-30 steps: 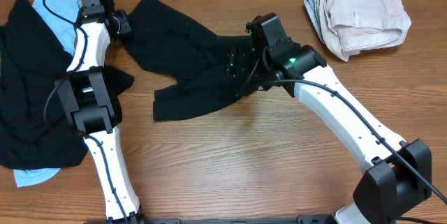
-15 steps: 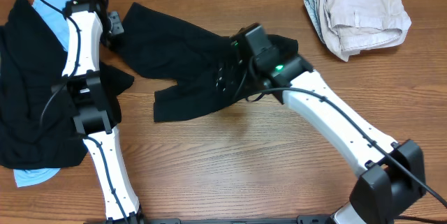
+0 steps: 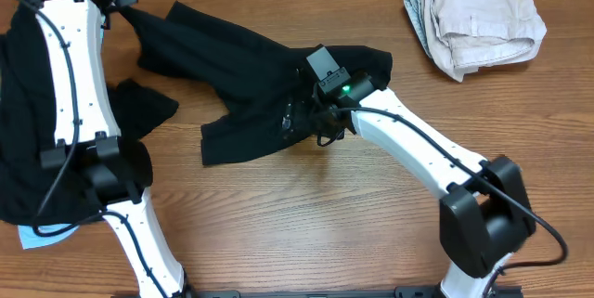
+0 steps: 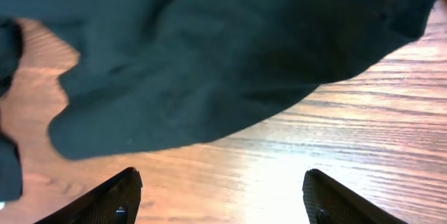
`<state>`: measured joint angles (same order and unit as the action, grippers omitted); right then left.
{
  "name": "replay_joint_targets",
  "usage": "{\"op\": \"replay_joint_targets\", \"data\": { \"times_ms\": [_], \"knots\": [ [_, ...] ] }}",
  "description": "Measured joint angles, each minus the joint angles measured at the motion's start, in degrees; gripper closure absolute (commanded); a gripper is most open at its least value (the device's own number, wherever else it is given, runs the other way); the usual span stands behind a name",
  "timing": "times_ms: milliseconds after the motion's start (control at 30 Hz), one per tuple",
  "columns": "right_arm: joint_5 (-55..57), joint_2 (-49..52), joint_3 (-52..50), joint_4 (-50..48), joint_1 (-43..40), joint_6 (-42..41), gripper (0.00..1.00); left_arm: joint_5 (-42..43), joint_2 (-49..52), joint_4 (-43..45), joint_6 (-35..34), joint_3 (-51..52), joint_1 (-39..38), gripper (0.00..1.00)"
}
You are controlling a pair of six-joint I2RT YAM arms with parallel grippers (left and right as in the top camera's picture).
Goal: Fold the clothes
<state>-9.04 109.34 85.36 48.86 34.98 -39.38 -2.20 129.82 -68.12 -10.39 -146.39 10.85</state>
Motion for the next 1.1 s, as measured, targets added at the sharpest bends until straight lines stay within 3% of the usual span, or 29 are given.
{"op": "replay_joint_targets", "data": {
  "times_ms": [433, 500, 767, 900, 1100],
  "knots": [
    [-3.1, 11.6, 0.0, -7.6, 2.6, -8.0, 0.27, 3.6, -0.5, -1.6, 0.0, -0.1, 0.0, 0.96],
    [-3.5, 11.8, 0.0, -8.6, 2.6, -8.2, 0.31, 3.7, -0.5, -2.0, 0.0, -0.1, 0.0, 0.96],
    [-4.1, 12.8, 0.0, -9.0, 2.6, -8.6, 0.71, 3.7, -0.5, -2.4, 0.0, -0.1, 0.0, 0.96],
    [-4.2, 13.1, 0.0, -8.0, 2.5, -8.3, 0.95, 3.7, -0.5, -3.0, 0.0, -0.1, 0.0, 0.96],
    [-5.9, 13.1, 0.0, -6.2, 0.6, -7.8, 0.96, 3.7, -0.5, -3.2, 0.0, -0.1, 0.0, 0.96]
  ]
}}
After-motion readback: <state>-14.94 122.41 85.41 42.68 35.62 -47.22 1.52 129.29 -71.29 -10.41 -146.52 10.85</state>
